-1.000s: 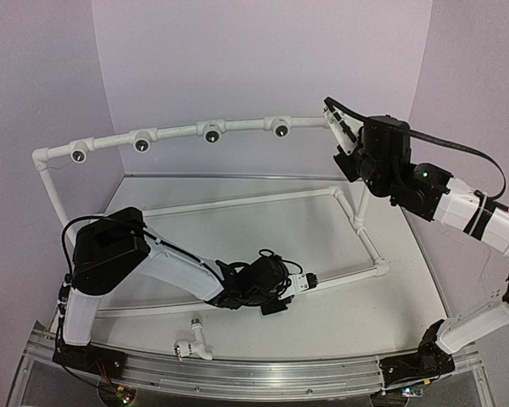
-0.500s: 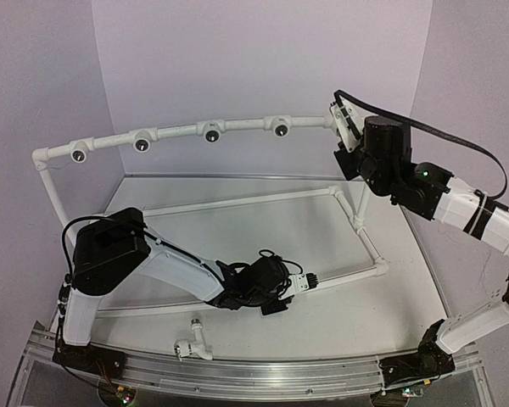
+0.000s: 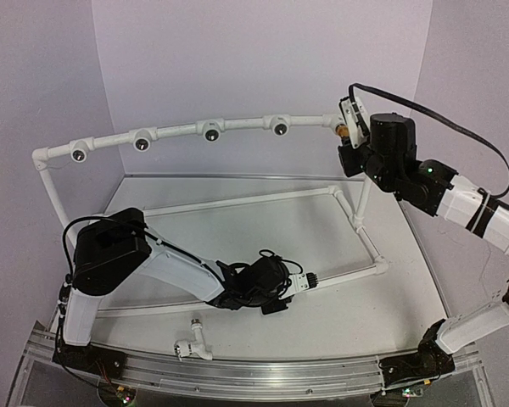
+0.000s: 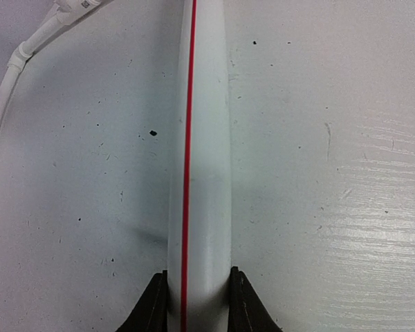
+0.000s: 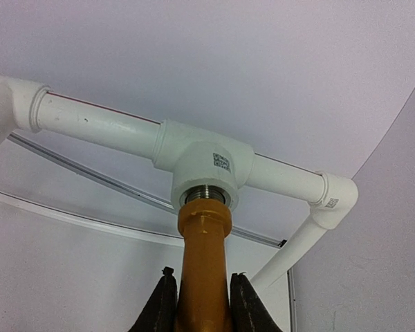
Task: Install the water faucets
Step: Screw the water faucet onto the adaptor.
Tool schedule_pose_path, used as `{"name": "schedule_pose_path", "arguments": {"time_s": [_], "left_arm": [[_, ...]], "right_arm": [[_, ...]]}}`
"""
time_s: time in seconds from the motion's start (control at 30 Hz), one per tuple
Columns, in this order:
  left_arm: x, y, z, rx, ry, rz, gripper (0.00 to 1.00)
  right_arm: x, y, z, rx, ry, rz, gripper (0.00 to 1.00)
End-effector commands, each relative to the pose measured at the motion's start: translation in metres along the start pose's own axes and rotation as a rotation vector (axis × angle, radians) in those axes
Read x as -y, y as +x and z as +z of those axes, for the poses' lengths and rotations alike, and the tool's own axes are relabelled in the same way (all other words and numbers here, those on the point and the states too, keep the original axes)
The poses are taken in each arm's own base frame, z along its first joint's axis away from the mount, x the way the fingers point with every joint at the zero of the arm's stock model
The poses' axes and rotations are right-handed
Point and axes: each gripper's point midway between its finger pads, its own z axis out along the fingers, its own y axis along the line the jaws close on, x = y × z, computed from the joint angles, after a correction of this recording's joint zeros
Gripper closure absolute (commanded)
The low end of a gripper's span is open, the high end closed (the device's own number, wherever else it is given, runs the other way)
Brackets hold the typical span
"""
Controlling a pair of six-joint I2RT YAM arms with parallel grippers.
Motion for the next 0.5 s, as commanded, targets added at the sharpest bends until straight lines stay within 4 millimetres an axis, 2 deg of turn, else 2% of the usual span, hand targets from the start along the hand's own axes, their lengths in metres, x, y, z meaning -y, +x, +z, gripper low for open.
{"name": "schedule_pose_path", "arguments": {"time_s": [0.0,0.47], "left_arm": [[0.122,0.100,-0.014,-0.304,0.351,0.150,1.00],[0.122,0.099,-0.013,-0.303,0.351,0.150,1.00]], "right_arm": [[-0.021,-0.022,0.014,0.067,-0.126,0.114,1.00],[-0.018,-0.040,0.013,0.074,-0.167,0.245,1.00]]}}
